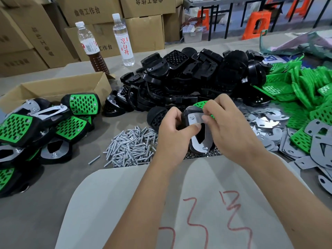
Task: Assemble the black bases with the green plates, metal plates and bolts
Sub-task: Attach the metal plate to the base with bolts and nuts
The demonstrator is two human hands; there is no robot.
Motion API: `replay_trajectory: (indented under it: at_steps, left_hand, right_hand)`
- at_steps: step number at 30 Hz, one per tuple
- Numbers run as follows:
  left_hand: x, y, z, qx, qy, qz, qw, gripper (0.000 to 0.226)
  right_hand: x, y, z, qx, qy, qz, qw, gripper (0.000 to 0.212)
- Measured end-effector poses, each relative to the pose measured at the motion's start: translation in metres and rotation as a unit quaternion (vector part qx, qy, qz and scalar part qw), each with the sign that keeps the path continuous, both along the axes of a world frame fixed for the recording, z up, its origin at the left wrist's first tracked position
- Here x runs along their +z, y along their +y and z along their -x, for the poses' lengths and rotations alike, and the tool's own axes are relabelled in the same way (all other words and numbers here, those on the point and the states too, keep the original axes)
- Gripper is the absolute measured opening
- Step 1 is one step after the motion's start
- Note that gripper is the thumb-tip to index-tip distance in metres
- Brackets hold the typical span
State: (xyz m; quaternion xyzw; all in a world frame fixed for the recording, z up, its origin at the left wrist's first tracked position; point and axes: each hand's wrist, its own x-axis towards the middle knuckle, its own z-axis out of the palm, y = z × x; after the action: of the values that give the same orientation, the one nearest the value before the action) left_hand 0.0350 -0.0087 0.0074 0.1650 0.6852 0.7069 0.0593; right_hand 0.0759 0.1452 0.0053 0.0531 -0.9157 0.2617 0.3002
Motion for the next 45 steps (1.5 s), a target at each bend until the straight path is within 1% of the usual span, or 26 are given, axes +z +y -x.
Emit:
replay_trajectory:
  at_steps: [3,5,6,10,13,14,17,21,24,26,31,37,41,43,45]
  left_hand:
    - [0.003,0.001,-0.001,0.016,0.043,0.024,0.999,0.041]
    - [0.003,0.003,-0.002,0.018,0.046,0.033,0.998,0.04]
    - [0.003,0.003,-0.002,0.019,0.043,0.035,0.998,0.039]
    - [0.005,-0.003,0.002,0.032,0.026,0.029,0.999,0.037]
    - [0.007,-0.007,0.006,0.024,0.02,0.035,0.999,0.038]
    - [0.007,-0.008,0.007,0.021,0.024,0.042,0.999,0.039]
    - [0.006,-0.01,0.006,0.01,0.033,0.057,0.998,0.043]
    - [0.008,-0.009,0.005,0.002,0.026,0.043,0.999,0.042]
    - [0.008,-0.01,0.006,-0.001,0.016,0.036,0.999,0.035]
    - [0.007,-0.013,0.008,-0.006,0.018,0.045,0.999,0.036]
    - [0.006,-0.017,0.011,-0.021,0.023,0.063,0.998,0.041]
    - [0.005,-0.018,0.011,-0.034,0.006,0.06,0.998,0.034]
    - [0.007,-0.017,0.011,-0.028,-0.007,0.049,0.998,0.029]
    - [0.007,-0.018,0.011,-0.03,-0.011,0.051,0.998,0.029]
    - [0.006,-0.019,0.012,-0.03,-0.015,0.048,0.998,0.031]
  right_hand:
    - [0.004,-0.005,0.001,-0.043,0.015,-0.04,0.998,0.025]
    - [0.005,-0.007,0.0,-0.065,0.021,-0.039,0.997,0.031]
    - [0.005,-0.007,0.0,-0.06,0.017,-0.035,0.997,0.032]
    - [0.001,-0.007,-0.002,-0.029,-0.023,-0.068,0.997,0.018]
    - [0.001,-0.009,-0.001,-0.037,-0.031,-0.054,0.997,0.007]
    - [0.0,-0.011,-0.001,-0.035,-0.036,-0.056,0.997,0.006]
    - [-0.001,-0.014,0.0,-0.04,-0.03,-0.064,0.997,0.015]
    - [0.001,-0.014,-0.002,-0.063,0.019,-0.045,0.997,0.028]
    - [0.001,-0.011,-0.004,-0.028,-0.006,-0.055,0.998,0.018]
    - [-0.002,-0.011,-0.005,-0.016,-0.027,-0.07,0.997,0.013]
    - [-0.003,-0.012,-0.001,-0.035,0.004,-0.07,0.997,0.024]
    - [-0.006,-0.015,-0.001,-0.013,-0.005,-0.083,0.996,0.018]
    - [-0.003,-0.019,-0.002,-0.058,0.009,-0.093,0.994,0.026]
    - [-0.002,-0.018,-0.003,-0.058,0.005,-0.095,0.994,0.03]
    - [-0.003,-0.015,-0.005,-0.036,-0.013,-0.092,0.995,0.024]
